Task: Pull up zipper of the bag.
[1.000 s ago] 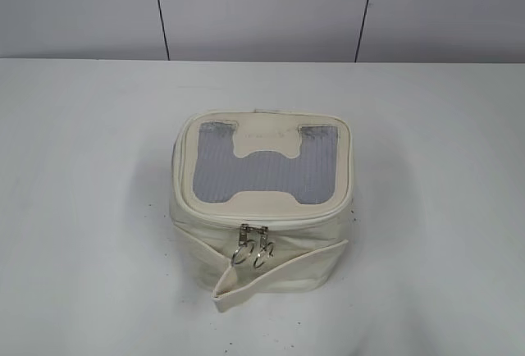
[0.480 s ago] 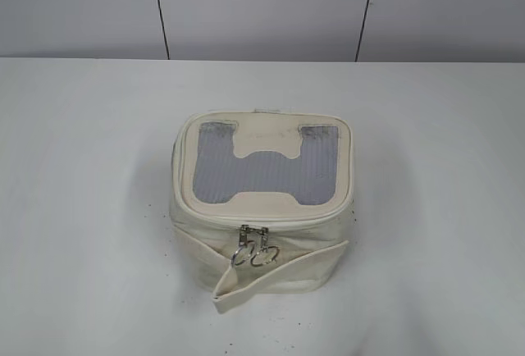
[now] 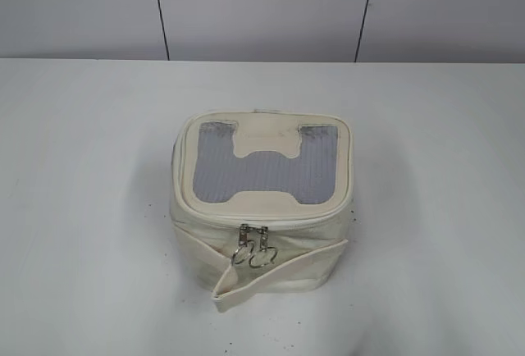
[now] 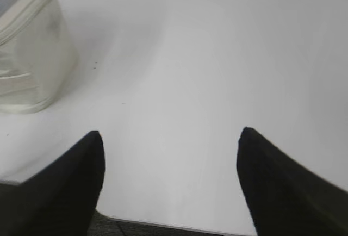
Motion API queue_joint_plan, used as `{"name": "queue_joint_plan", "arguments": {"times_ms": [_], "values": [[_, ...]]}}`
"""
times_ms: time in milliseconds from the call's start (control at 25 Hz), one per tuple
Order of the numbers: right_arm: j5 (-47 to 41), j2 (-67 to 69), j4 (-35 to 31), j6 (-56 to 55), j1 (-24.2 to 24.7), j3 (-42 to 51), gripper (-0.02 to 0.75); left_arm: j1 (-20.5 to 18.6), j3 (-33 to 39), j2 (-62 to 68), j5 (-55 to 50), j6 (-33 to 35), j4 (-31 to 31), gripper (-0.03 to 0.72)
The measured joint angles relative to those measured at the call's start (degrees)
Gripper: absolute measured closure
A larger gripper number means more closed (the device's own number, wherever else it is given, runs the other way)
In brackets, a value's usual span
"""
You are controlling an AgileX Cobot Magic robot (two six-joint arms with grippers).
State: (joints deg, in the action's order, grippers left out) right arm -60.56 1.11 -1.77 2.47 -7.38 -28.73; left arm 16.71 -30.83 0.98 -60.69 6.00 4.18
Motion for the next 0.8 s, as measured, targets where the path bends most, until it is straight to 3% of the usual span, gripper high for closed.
{"name": "queue_joint_plan", "arguments": {"times_ms": [160,320,800], "values": [[0.1,-1.4,0.0,0.1,7.2,0.0,0.15,-9.3,0.0,-0.4,0.0,0.0,0.0,0.433],[0.1,-1.4,0.0,0.1,9.0,0.0,0.15,-15.8,0.0,-1.3,0.1,0.0,0.0,0.433],[0.2,-1.4,0.0,0.0,6.9,0.0,0.151,-17.0,0.0,-1.3,0.1,0.0,0.0,0.433]]}}
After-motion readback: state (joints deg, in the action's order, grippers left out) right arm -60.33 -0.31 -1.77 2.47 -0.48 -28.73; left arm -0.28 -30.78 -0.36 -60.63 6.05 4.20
